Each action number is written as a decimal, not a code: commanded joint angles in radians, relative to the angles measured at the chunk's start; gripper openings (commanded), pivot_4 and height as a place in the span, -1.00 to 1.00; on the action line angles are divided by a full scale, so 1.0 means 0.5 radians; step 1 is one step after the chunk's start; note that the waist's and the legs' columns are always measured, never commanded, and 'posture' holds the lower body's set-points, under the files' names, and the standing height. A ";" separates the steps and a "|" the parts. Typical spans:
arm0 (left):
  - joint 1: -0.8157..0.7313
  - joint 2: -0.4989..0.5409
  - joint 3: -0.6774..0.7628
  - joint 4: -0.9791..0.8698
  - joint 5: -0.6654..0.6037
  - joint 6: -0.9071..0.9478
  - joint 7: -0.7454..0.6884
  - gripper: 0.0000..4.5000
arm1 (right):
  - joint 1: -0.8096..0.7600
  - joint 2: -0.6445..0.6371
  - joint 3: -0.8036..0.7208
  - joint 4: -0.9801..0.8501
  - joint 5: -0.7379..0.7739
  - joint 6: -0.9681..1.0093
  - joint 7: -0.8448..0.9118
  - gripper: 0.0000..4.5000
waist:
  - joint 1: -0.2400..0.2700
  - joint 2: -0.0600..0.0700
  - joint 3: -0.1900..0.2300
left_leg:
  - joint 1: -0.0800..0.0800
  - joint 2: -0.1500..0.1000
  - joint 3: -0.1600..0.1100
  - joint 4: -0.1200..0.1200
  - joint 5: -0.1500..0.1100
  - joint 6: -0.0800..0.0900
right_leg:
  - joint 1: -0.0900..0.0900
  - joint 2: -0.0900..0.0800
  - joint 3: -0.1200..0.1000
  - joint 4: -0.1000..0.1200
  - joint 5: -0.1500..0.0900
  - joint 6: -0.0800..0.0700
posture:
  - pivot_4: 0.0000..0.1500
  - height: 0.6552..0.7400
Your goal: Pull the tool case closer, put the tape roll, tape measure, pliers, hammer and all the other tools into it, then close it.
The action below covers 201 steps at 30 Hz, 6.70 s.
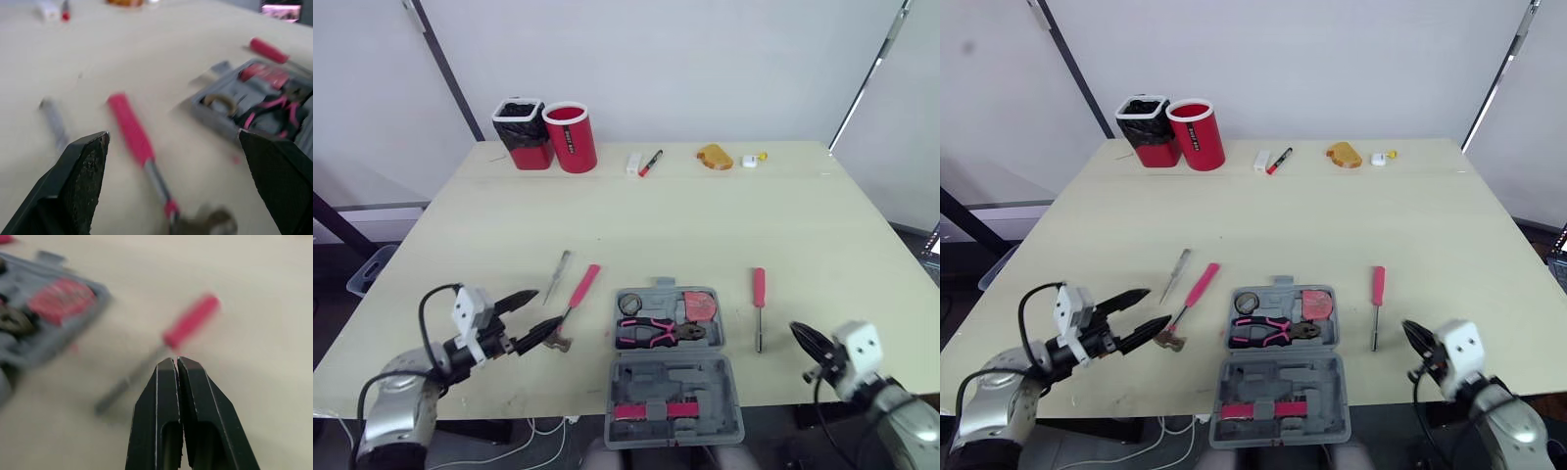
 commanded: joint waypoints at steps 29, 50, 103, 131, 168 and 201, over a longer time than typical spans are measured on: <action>0.127 0.295 0.079 0.134 0.100 -0.291 -0.352 1.00 | 0.232 -0.212 -0.187 0.143 0.223 -0.314 0.351 0.99 | 0.010 -0.001 0.004 | 0.000 -0.002 0.002 -0.006 0.000 -0.001 | -0.001 -0.017 -0.006 -0.005 -0.002 -0.004 | 1.00 1.00; -0.226 0.262 -0.596 -0.113 0.299 -0.150 -0.667 -0.97 | -0.683 -0.582 0.631 0.214 -0.087 0.179 0.679 -1.00 | 0.012 -0.002 0.004 | -0.002 -0.002 0.000 -0.005 0.000 0.000 | 0.000 -0.001 -0.003 -0.008 0.003 0.004 | 1.00 1.00; -0.606 -0.192 -0.987 0.171 0.653 -0.096 -0.390 -0.97 | -0.963 -0.460 1.044 0.397 -0.423 0.174 0.719 -1.00 | 0.019 -0.002 0.004 | -0.006 -0.002 -0.004 0.013 0.000 0.000 | 0.001 0.001 -0.003 0.006 0.004 0.004 | 1.00 1.00; -0.995 -0.315 -0.963 0.592 0.812 -0.180 -0.224 -0.97 | -1.181 -0.219 0.953 0.666 -0.519 0.055 0.470 -1.00 | 0.013 -0.002 0.004 | -0.004 -0.002 -0.005 0.015 0.000 0.000 | 0.001 0.002 -0.003 0.013 0.004 0.004 | 1.00 1.00; -1.140 -0.326 -0.931 0.799 0.851 -0.259 -0.196 -0.97 | -1.313 -0.035 0.974 0.806 -0.558 0.082 0.453 -1.00 | 0.006 -0.002 0.004 | -0.005 -0.002 -0.006 0.015 0.000 0.000 | 0.001 0.003 -0.003 0.013 0.004 0.004 | 1.00 1.00; -1.099 -0.318 -0.973 0.799 0.885 -0.273 -0.232 -0.97 | -1.365 0.018 0.932 0.908 -0.597 -0.019 0.373 -1.00 | 0.001 -0.001 0.004 | -0.004 -0.002 -0.006 0.014 0.000 0.000 | 0.001 0.003 -0.003 0.013 0.004 0.004 | 1.00 1.00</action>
